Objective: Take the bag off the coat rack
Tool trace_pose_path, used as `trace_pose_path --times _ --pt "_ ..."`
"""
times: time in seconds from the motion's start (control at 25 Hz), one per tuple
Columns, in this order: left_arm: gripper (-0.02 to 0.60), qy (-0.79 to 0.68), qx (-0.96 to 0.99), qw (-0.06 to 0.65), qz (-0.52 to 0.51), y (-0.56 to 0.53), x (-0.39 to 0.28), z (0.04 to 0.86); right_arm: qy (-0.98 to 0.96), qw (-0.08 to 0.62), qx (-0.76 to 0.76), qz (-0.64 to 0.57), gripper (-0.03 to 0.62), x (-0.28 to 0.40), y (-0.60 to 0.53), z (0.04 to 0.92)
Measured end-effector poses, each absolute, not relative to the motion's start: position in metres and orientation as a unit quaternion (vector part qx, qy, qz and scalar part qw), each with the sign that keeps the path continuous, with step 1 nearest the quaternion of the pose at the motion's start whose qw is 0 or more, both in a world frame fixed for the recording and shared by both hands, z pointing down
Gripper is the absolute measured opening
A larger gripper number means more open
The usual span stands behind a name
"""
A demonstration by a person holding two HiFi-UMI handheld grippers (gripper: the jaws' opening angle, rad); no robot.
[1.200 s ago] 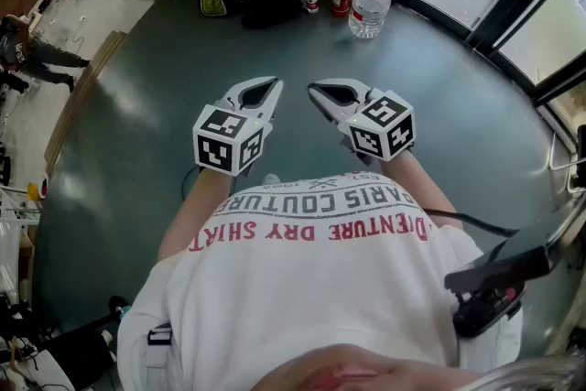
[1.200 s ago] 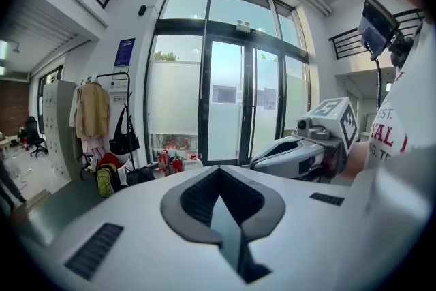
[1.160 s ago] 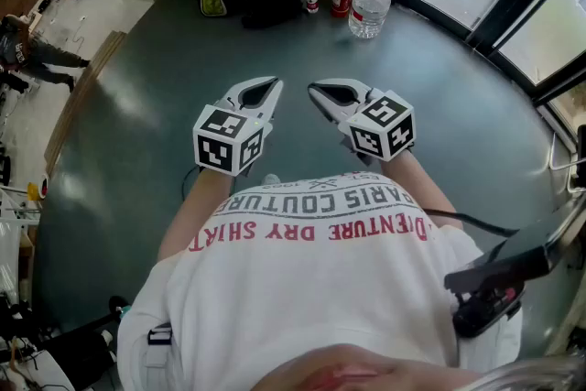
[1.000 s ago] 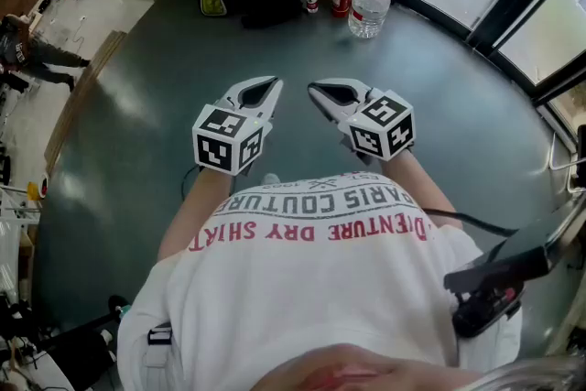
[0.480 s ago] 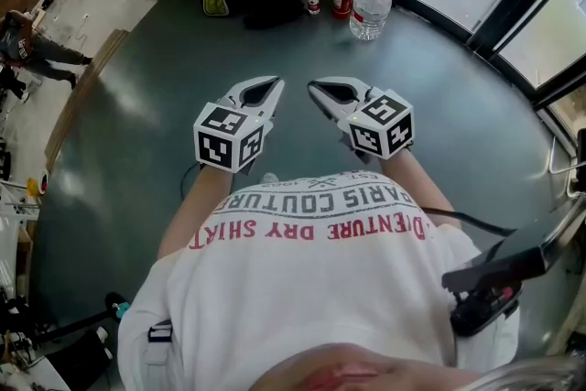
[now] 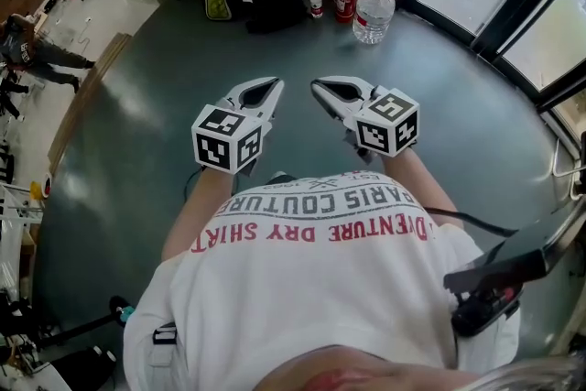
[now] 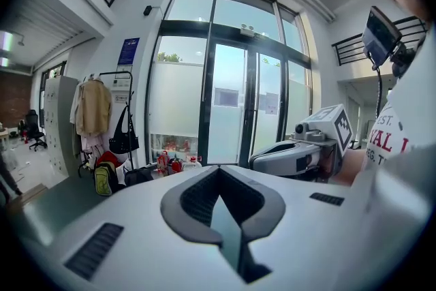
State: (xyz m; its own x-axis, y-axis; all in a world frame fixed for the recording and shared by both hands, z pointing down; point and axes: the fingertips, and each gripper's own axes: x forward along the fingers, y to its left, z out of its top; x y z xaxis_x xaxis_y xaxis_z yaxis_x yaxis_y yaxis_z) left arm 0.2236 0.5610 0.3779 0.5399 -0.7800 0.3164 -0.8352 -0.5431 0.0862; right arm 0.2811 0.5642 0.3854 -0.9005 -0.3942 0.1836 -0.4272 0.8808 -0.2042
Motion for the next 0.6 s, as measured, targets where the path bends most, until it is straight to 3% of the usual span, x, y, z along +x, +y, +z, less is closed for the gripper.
trace_pose_path --times 0.32,0.6 --pt "0.002 -0.469 0.865 0.144 0.104 0.482 0.166 0.410 -0.965 0.074 0.207 0.142 0.003 0.231 0.484 0.414" --pt "0.002 -0.466 0.861 0.172 0.109 0.332 0.083 0.452 -0.961 0.085 0.207 0.165 0.002 0.149 0.335 0.452"
